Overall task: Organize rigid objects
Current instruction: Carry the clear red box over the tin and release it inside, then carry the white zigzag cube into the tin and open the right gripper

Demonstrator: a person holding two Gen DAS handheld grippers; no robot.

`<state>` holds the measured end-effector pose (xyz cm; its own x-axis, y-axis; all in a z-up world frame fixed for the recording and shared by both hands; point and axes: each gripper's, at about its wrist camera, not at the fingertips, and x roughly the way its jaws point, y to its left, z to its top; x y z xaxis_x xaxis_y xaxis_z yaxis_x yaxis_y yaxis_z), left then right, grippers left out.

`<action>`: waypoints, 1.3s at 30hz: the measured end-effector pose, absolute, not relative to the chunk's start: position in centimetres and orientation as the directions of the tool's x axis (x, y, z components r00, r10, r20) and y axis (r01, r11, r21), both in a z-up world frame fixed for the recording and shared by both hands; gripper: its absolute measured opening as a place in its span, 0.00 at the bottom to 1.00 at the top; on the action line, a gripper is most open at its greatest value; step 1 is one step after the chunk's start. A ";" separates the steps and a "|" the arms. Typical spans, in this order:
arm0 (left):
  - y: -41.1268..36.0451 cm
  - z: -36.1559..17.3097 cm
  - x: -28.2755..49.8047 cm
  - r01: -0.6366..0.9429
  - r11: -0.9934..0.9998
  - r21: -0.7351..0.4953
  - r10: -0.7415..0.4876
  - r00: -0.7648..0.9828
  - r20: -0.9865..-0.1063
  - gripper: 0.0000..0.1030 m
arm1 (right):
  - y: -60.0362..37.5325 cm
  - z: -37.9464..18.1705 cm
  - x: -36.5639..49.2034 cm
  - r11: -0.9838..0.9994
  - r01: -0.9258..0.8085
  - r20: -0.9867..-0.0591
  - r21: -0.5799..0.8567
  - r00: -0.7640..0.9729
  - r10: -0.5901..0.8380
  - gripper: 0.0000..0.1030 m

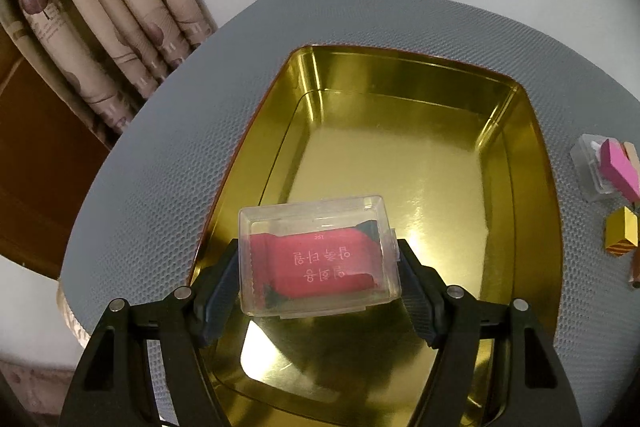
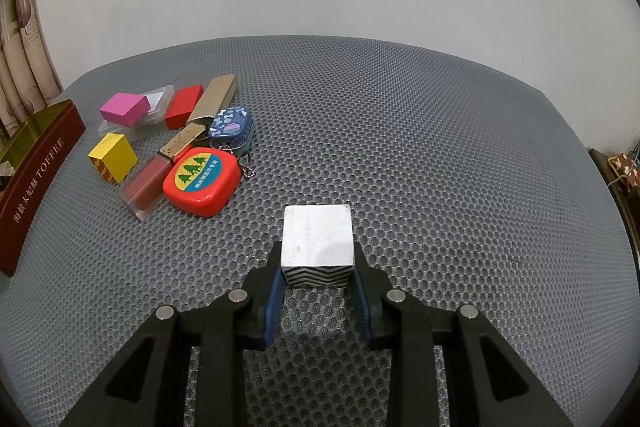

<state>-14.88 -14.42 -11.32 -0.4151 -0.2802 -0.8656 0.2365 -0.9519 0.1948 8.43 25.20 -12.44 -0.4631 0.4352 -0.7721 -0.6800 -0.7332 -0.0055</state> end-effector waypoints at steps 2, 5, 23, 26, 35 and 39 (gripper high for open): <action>-14.5 -11.4 -14.9 0.240 -0.952 0.190 -0.277 -0.411 -0.868 0.68 | 25.3 -12.4 8.5 -0.733 -0.680 -0.772 -0.006 -0.463 0.436 0.29; -14.5 -11.6 -14.9 0.243 -0.951 0.189 -0.278 -0.411 -0.868 0.68 | 25.1 -12.4 8.4 -0.733 -0.680 -0.772 -0.006 -0.463 0.436 0.29; -14.6 -12.1 -14.9 0.220 -0.960 0.172 -0.252 -0.415 -0.874 0.75 | 25.8 -12.6 8.4 -0.733 -0.680 -0.772 -0.022 -0.454 0.445 0.30; -14.3 -11.9 -14.8 0.212 -0.962 0.171 -0.249 -0.426 -0.870 0.77 | 26.0 -12.6 8.6 -0.733 -0.680 -0.772 -0.025 -0.452 0.447 0.30; -14.0 -10.4 -14.5 0.202 -0.970 0.134 -0.216 -0.469 -0.856 0.78 | 26.6 -12.6 9.1 -0.732 -0.680 -0.772 -0.027 -0.451 0.448 0.30; -14.5 -8.9 -13.6 0.206 -0.971 0.125 -0.215 -0.506 -0.835 0.79 | 26.9 -12.5 9.4 -0.732 -0.680 -0.771 -0.034 -0.448 0.452 0.30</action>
<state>-13.61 -14.54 -8.95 -0.5062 -0.2151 -0.8352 0.2059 -0.9705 0.1251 9.35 26.86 -12.52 -0.4480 0.4518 -0.7715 -0.6803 -0.7322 -0.0338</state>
